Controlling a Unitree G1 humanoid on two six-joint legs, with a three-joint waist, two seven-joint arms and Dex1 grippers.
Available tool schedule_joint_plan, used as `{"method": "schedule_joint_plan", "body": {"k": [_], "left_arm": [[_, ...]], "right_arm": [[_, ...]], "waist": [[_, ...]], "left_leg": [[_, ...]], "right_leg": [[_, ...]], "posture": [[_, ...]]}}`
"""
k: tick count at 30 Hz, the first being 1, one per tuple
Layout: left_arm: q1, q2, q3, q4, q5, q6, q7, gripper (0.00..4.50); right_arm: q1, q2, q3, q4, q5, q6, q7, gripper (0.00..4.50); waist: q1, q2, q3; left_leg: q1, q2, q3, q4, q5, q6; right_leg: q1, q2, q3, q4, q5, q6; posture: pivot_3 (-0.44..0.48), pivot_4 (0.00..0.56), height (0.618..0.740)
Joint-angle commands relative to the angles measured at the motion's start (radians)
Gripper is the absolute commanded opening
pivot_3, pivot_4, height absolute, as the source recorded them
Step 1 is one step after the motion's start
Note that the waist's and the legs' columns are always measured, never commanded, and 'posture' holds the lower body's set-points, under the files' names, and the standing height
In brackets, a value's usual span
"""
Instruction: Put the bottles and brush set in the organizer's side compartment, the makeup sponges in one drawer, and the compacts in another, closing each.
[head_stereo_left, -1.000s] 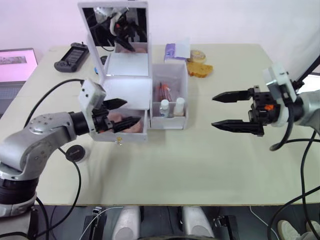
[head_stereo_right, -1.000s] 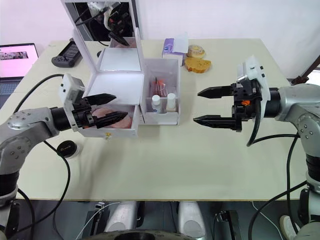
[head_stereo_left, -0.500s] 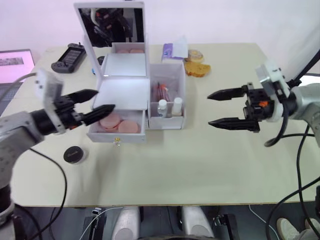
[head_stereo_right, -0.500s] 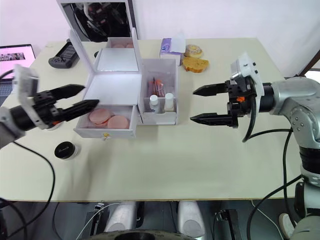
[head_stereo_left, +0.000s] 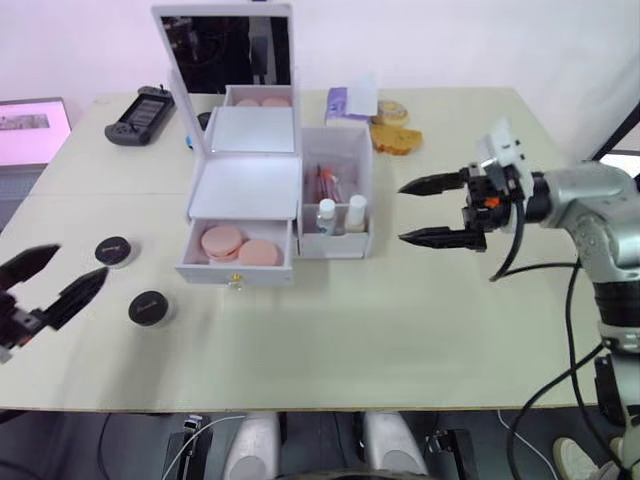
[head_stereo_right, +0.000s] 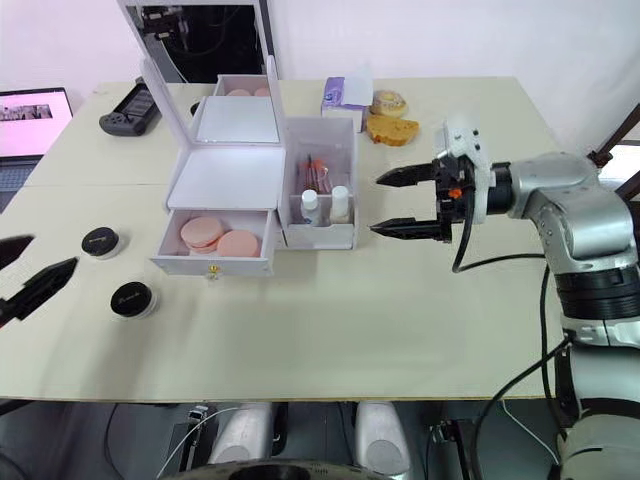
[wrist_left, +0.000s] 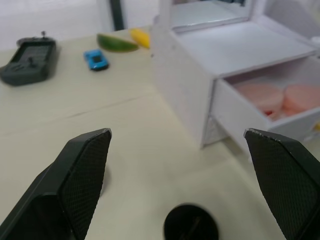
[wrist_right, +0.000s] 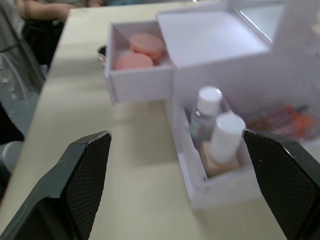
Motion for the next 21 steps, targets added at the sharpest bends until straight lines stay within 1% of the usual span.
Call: {"method": "schedule_joint_plan", "body": {"k": [1,6,7,9,11,14,18,21], "left_arm": [[0.014,0.002,0.059,0.166,0.067,-0.140,-0.042,4.47],[0.003,0.031,0.059,0.380,0.114,-0.264,-0.091,4.47],[-0.003,0.042,0.062,0.445,0.125,-0.290,-0.099,4.47],[-0.013,0.074,0.074,0.608,0.156,-0.360,-0.110,4.47],[-0.018,0.088,0.081,0.669,0.159,-0.391,-0.106,4.47],[-0.037,0.113,0.078,0.766,0.159,-0.438,-0.116,4.47],[-0.040,0.113,0.061,0.783,0.157,-0.457,-0.120,4.47],[-0.043,0.106,0.045,0.769,0.157,-0.458,-0.115,4.47]], "right_arm": [[0.107,-0.047,-0.115,-0.007,0.019,-0.008,-0.009,4.50],[0.258,-0.071,-0.235,-0.021,0.063,0.019,-0.022,4.50],[0.308,-0.080,-0.262,-0.003,0.051,0.004,-0.021,4.50],[0.419,-0.070,-0.356,0.076,0.044,-0.020,-0.049,4.50],[0.473,-0.055,-0.417,0.136,0.046,-0.043,-0.078,4.50],[0.534,-0.057,-0.454,0.191,0.034,-0.089,-0.077,4.50],[0.564,-0.052,-0.477,0.193,0.048,-0.096,-0.080,4.50],[0.564,-0.045,-0.480,0.168,0.057,-0.091,-0.091,4.50]], "waist": [[0.007,0.000,0.000],[0.007,0.000,0.000],[0.007,0.000,0.000],[0.011,-0.004,-0.002],[0.009,-0.004,-0.003],[0.004,-0.004,-0.003],[-0.005,-0.004,-0.003],[-0.011,-0.004,-0.003]], "left_leg": [[0.000,0.000,0.000,0.000,0.000,0.000],[0.001,0.001,0.001,0.000,0.000,0.000],[0.001,0.001,0.001,0.000,0.000,0.000],[0.001,0.001,0.001,-0.001,0.000,0.000],[0.001,0.002,0.001,-0.001,0.000,0.000],[0.002,0.002,0.004,-0.001,0.000,0.000],[0.010,0.006,0.005,-0.002,-0.001,0.000],[0.011,0.006,0.005,-0.003,-0.001,0.000]], "right_leg": [[0.000,0.000,0.000,0.000,0.000,0.000],[0.000,0.000,0.000,0.000,0.000,-0.001],[0.000,0.000,0.000,0.000,0.000,-0.001],[0.001,0.000,0.000,0.000,0.000,-0.001],[0.001,0.001,-0.001,-0.001,-0.001,-0.002],[0.001,0.000,0.000,-0.001,0.000,-0.002],[0.005,0.002,0.000,0.000,0.000,-0.003],[0.006,0.002,0.001,0.000,0.000,-0.004]], "posture": [[0.000,0.150,0.740],[0.000,0.150,0.740],[0.000,0.150,0.740],[0.000,0.150,0.740],[0.000,0.150,0.740],[0.000,0.150,0.740],[0.000,0.150,0.740],[0.000,0.150,0.740]]}}
